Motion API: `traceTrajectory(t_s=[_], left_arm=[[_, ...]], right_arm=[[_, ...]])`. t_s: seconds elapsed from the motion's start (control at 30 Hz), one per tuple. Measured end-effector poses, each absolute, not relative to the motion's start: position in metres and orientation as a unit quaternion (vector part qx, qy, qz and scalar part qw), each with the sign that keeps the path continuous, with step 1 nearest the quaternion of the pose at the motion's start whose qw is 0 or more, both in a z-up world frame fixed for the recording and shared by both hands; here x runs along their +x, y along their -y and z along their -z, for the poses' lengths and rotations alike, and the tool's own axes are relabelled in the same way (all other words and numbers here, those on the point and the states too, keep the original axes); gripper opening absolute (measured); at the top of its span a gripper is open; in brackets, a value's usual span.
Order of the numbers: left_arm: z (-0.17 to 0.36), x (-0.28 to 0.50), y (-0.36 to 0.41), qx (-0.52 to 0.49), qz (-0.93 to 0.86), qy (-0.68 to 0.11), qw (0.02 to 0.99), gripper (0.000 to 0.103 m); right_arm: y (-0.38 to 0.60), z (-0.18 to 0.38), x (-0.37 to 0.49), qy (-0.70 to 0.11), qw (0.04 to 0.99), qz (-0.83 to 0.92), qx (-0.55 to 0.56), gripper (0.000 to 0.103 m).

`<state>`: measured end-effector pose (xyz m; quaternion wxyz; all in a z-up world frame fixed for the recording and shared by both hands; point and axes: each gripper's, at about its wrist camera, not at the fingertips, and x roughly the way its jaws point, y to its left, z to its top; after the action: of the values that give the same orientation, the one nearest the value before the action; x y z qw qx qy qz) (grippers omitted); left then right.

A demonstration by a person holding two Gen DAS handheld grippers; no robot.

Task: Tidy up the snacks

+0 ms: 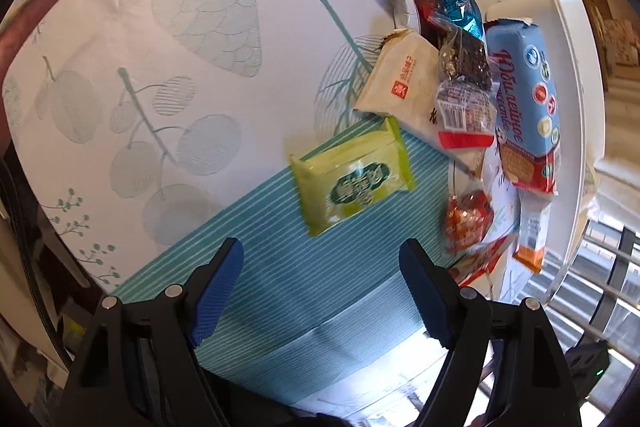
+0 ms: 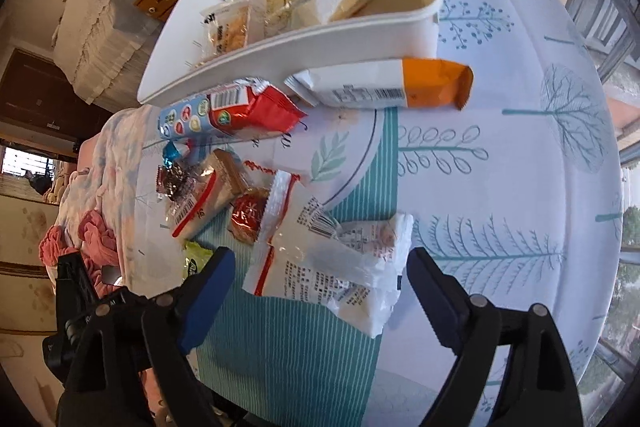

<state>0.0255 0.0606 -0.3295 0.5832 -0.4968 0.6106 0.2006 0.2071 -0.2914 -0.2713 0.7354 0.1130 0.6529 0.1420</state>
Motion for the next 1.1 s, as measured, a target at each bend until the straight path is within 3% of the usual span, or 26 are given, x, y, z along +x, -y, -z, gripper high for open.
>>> traceTrajectory(t_s=[0.77,0.83,0.93,1.03,1.1], left_arm=[[0.362,0.086,-0.068,-0.511,-0.304,-0.637,0.491,0.082],[0.362,0.092,-0.066,-0.507,-0.309,-0.640,0.488,0.083],[0.362,0.099,-0.064,-0.505,-0.313,-0.642,0.484,0.081],[0.362,0.105,-0.057,-0.509,-0.314,-0.642,0.480,0.071],[0.359,0.109,-0.054,-0.508,-0.315,-0.642,0.480,0.060]], right_arm=[[0.269,0.325,0.214,-0.740,0.660,-0.081,0.100,0.092],[0.266,0.326,0.215,-0.740,0.661,-0.082,0.097,0.090],[0.258,0.325,0.216,-0.737,0.662,-0.091,0.101,0.078],[0.251,0.324,0.217,-0.736,0.663,-0.095,0.098,0.073],[0.246,0.324,0.218,-0.735,0.663,-0.102,0.100,0.064]])
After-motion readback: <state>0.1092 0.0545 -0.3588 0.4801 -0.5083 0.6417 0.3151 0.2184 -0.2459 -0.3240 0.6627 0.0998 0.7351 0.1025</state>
